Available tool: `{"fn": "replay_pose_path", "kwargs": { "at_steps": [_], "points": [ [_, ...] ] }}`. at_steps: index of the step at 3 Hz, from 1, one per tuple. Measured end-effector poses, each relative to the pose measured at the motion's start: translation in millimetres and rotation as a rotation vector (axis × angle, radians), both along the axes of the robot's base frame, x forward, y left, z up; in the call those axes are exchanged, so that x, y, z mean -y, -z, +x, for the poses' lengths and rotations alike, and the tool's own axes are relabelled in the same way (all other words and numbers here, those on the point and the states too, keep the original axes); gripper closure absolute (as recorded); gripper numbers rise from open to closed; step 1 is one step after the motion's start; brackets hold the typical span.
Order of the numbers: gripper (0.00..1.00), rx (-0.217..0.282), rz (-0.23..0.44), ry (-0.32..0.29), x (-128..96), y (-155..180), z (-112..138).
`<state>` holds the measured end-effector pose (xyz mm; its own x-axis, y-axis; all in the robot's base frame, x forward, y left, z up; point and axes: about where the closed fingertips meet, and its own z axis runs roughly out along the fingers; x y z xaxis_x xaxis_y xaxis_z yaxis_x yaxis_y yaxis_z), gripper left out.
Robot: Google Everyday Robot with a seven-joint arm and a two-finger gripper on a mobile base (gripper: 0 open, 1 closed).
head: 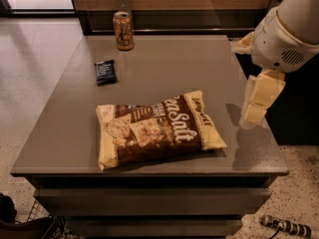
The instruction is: Move brown chip bag near orange can
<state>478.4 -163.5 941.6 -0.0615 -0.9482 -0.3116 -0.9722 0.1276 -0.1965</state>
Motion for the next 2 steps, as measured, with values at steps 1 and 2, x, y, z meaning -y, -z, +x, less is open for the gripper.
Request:
{"fn": "replay_pose_path", "kwargs": {
  "at_steps": [1,2],
  "points": [
    [0.0,-0.047,-0.016,-0.087,-26.7,17.5,11.5],
    [0.0,-0.089,-0.057,-0.136,-54.2,40.2,18.3]
  ]
}}
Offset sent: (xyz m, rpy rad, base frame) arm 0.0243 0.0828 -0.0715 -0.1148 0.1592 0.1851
